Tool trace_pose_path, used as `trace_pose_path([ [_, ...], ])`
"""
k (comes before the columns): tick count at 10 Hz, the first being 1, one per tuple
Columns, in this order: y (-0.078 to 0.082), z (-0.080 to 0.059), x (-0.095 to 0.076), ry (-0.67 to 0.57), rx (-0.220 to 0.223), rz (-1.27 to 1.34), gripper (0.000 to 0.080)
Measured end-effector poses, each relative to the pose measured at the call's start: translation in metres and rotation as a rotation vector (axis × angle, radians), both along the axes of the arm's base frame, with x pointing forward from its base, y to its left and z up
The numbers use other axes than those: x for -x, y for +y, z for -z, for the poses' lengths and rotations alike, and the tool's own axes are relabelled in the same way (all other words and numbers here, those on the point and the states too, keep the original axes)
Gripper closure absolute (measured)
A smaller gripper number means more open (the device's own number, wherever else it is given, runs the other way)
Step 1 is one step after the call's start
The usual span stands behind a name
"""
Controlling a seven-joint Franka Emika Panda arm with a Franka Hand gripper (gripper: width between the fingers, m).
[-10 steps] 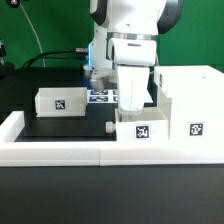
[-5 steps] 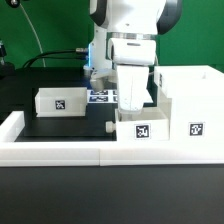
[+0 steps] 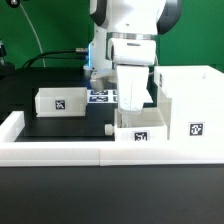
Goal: Assemble drawer
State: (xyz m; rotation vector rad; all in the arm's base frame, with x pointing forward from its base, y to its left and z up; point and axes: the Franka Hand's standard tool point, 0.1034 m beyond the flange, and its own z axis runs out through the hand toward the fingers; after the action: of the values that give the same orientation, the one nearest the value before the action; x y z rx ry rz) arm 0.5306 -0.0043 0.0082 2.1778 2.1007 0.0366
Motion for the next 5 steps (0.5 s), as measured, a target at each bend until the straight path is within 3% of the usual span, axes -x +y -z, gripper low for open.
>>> trace_pose_path([
  [1,0.000,0.001,0.001,0.016,0.004,-0.004,0.0221],
  [2,0.002,0.000,0.000,0.030,0.007,-0.004,0.0161],
  [5,0.015,-0.003,-0.004,0.097,0.021,0.064,0.0151],
])
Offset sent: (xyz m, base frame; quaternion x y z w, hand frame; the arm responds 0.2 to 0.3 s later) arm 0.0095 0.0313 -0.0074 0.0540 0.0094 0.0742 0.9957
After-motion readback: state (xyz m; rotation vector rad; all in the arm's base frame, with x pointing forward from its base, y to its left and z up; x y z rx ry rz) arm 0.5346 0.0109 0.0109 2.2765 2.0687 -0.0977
